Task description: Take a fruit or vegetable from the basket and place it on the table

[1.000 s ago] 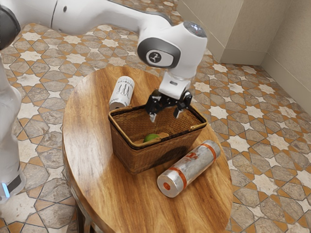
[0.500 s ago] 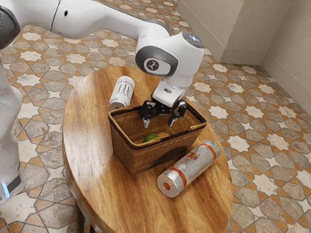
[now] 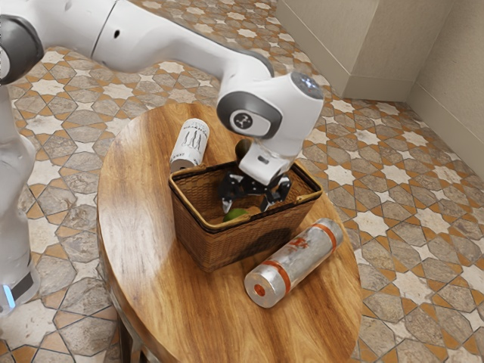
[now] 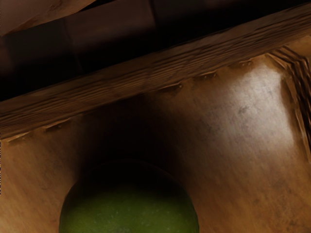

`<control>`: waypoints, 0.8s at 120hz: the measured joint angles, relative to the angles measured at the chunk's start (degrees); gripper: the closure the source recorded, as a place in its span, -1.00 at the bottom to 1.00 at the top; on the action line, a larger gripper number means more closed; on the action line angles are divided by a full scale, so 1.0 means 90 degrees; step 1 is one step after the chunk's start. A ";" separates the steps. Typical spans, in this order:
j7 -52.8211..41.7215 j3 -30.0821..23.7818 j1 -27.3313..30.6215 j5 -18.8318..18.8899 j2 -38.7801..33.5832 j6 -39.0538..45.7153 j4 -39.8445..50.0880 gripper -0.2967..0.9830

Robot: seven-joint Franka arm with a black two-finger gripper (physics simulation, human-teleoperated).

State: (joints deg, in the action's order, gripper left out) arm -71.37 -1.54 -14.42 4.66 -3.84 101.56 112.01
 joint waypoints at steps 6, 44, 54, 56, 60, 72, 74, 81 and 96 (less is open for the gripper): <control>-0.0005 0.0004 0.0025 0.0000 0.0046 0.0046 0.0003 -0.50; -0.0019 0.0016 0.0099 0.0000 0.0172 0.0216 0.0165 -0.50; -0.0015 0.0015 0.0087 0.0002 0.0214 0.0262 0.0187 -0.50; -0.0014 0.0015 0.0084 0.0001 0.0224 0.0269 0.0189 -0.50; -0.0013 0.0015 0.0077 0.0003 0.0240 0.0291 0.0209 -0.50; -0.0010 0.0016 0.0058 0.0005 0.0260 0.0378 0.0286 -0.50; -0.0009 0.0016 0.0056 0.0004 0.0261 0.0389 0.0290 -0.50; -0.0007 0.0017 0.0048 0.0003 0.0263 0.0422 0.0297 -0.50; 0.0011 0.0023 0.0036 0.0007 0.0264 0.0467 0.0363 -0.45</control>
State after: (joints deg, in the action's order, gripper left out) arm -71.26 -1.33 -14.09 4.73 -1.47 105.76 115.28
